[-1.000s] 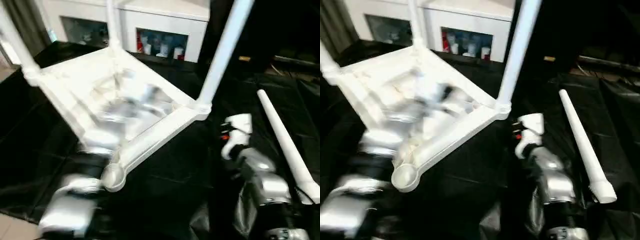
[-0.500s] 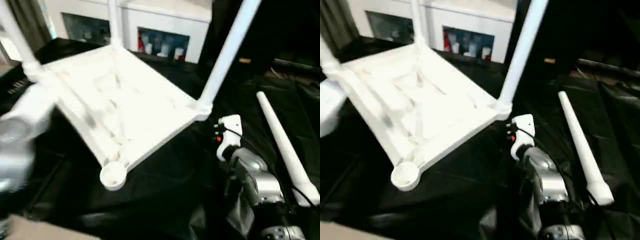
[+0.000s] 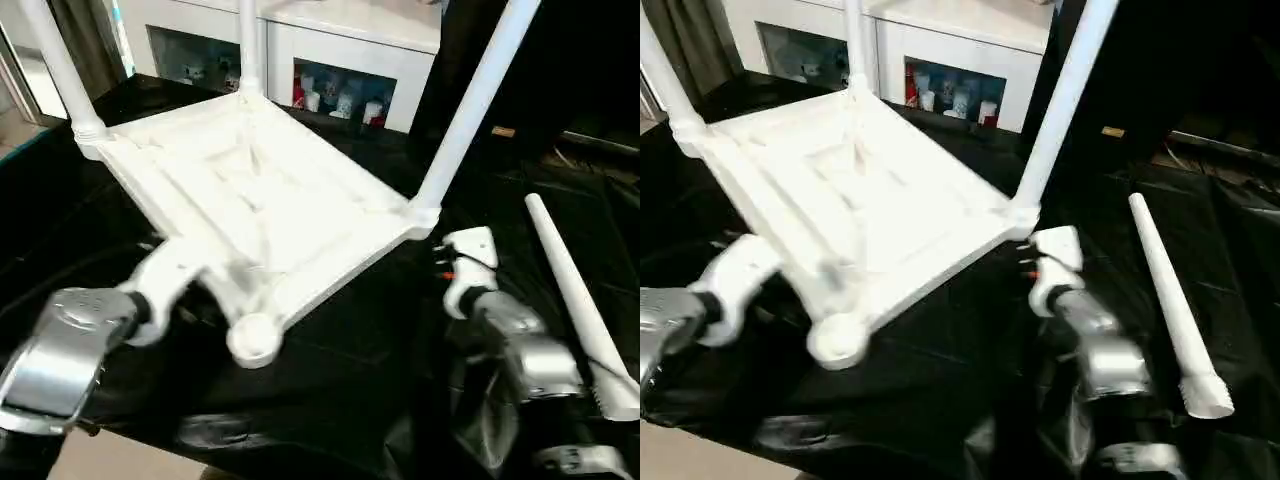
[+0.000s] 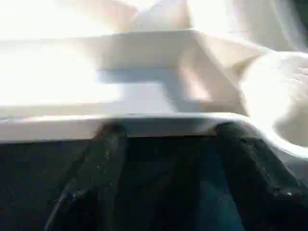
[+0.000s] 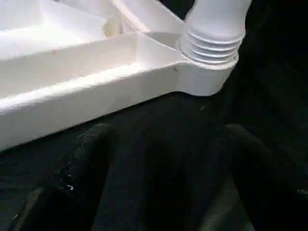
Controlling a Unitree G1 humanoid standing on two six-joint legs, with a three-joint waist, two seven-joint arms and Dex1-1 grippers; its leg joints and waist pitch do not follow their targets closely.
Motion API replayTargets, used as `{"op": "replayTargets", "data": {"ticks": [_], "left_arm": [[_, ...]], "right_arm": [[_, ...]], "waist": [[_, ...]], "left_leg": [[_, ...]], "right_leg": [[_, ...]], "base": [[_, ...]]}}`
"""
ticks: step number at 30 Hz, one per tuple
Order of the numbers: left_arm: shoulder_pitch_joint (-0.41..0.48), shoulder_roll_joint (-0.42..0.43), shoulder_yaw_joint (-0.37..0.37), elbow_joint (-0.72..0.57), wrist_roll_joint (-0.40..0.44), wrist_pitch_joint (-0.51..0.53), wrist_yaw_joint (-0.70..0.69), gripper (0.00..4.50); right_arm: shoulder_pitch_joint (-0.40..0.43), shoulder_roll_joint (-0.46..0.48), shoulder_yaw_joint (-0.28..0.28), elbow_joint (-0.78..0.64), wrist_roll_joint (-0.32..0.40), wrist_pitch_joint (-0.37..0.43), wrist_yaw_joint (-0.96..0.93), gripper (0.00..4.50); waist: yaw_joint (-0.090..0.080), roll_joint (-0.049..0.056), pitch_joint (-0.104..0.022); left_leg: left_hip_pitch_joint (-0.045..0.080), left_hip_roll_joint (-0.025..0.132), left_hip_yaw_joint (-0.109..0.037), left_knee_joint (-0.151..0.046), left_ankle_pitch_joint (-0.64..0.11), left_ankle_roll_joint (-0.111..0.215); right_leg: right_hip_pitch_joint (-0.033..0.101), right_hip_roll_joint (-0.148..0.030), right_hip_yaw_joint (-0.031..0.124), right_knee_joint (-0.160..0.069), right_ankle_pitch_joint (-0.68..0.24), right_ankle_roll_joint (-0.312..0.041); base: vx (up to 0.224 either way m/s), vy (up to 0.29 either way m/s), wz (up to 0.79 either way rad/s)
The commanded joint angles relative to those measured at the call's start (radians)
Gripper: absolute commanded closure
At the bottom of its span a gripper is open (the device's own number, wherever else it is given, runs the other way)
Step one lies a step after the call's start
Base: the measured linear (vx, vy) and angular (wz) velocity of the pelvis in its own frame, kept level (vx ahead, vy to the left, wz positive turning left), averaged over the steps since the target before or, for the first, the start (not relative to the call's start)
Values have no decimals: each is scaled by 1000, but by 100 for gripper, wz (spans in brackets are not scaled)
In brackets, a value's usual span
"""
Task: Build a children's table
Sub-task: Rotate table base
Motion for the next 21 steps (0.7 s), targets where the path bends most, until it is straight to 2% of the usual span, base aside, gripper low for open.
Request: {"op": "replayTargets", "data": {"ticks": [1,5,8,9,10,11,12,15,18,19,20,21], "left_arm": [[12,-46,-24,-18,-65,-75,-30,85],[33,-61,-10,-39,-95,-79,-48,49],[47,-56,63,-48,-110,-61,-22,34],[51,-57,97,-48,-122,-70,-14,19],[52,-76,167,-36,-133,-117,26,19],[52,-78,171,-35,-134,-120,30,10],[43,-105,217,-13,-124,-170,85,3],[-13,-204,310,62,-101,-292,280,3],[-49,-278,328,94,-89,-315,391,3],[-58,-303,316,109,-75,-345,426,3],[-63,-332,302,120,-63,-342,461,3],[-65,-360,282,129,-42,-336,498,3]], "right_arm": [[25,-4,-14,-68,7,49,-6,71],[51,-1,-14,-130,17,79,-15,71],[72,-9,-5,-188,26,94,-15,71],[79,-13,2,-204,20,87,-14,71],[92,-14,10,-243,14,82,-9,71],[93,-14,10,-246,14,82,-9,71],[101,-13,14,-273,9,93,-10,71],[118,3,19,-341,20,119,-18,71],[114,25,18,-352,32,121,-31,71],[110,39,15,-350,40,130,-41,71],[107,49,16,-352,43,138,-49,71],[103,63,12,-353,53,147,-60,71]], "waist": [[-5,9,-59],[-10,9,-63],[-17,10,-62],[-18,20,-62],[-24,14,-60],[-27,17,-59],[-28,19,-60],[-30,12,-62],[-29,12,-62],[-26,12,-62],[-26,11,-65],[-28,25,-66]], "left_leg": [[14,36,-8,-72,-160,-7],[11,36,-8,-70,-133,-1],[10,35,-9,-70,-137,1],[11,34,-9,-70,-141,-2],[9,34,-9,-70,-151,-4],[10,34,-10,-70,-163,-4],[13,36,-11,-70,-170,-6],[12,36,-12,-69,-180,0],[11,38,-13,-69,-171,1],[15,39,-13,-67,-177,3],[11,38,-14,-67,-168,3],[56,43,30,-35,-189,-45]], "right_leg": [[39,-70,55,-74,-225,-126],[43,-67,55,-68,-169,-131],[45,-64,53,-68,-165,-134],[45,-63,53,-67,-167,-136],[46,-63,53,-70,-178,-133],[45,-63,53,-74,-188,-133],[44,-63,53,-74,-191,-134],[46,-62,52,-76,-198,-127],[45,-64,54,-72,-185,-128],[41,-64,53,-76,-185,-128],[46,-66,54,-72,-174,-130],[-3,-26,86,-108,-228,-93]], "base": [[0,0,0],[0,0,0],[0,0,0],[0,0,0],[0,0,0],[0,0,0],[0,0,0],[0,0,0],[0,0,0],[0,0,0],[0,0,0],[0,0,0]]}}
